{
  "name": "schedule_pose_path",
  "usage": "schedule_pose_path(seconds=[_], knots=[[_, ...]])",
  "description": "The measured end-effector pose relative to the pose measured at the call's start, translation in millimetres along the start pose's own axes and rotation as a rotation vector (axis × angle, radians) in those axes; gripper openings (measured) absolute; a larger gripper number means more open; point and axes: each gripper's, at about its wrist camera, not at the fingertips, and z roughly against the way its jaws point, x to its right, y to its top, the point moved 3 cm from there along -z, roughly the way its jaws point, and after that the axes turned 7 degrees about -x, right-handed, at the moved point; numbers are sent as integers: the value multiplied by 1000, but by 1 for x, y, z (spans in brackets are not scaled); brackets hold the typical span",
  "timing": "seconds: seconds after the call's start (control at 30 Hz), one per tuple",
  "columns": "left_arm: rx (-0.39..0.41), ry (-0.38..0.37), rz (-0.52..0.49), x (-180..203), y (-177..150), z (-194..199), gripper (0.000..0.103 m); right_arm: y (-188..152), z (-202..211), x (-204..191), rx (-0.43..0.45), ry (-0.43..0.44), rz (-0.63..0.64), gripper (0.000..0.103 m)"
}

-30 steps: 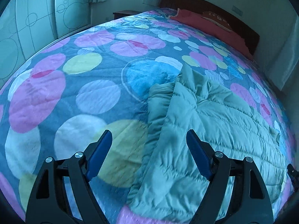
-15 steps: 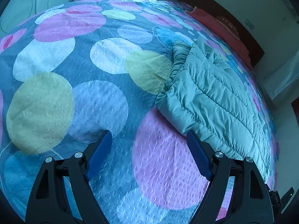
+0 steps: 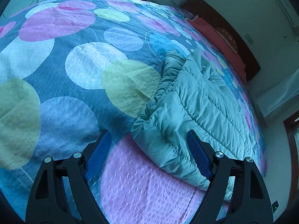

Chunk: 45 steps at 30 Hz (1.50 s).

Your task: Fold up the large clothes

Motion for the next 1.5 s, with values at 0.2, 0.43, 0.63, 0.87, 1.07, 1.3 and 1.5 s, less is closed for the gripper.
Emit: schedule_pose_path(seconds=[0.2, 0.43, 0.63, 0.87, 1.07, 1.3, 1.5], knots=[[17, 11, 29, 6, 4, -4, 78, 5, -5, -2, 43, -15, 12, 65], [-6, -43, 46, 13, -1, -7, 73, 9, -10, -3, 61, -27, 17, 51], [-9, -56, 49, 12, -1, -11, 44, 10, -12, 1, 58, -15, 9, 37], [3, -102, 22, 11, -3, -7, 13, 5, -11, 0, 53, 1, 18, 23], [19, -111, -3, 13, -4, 7, 9, 4, -4, -3, 46, 11, 24, 18], [8, -115, -13, -2, -21, 33, 8, -9, 13, 0, 15, 26, 20, 18], [-12, -117, 7, -30, -49, 62, 8, -37, 37, 8, -24, 36, 29, 18]])
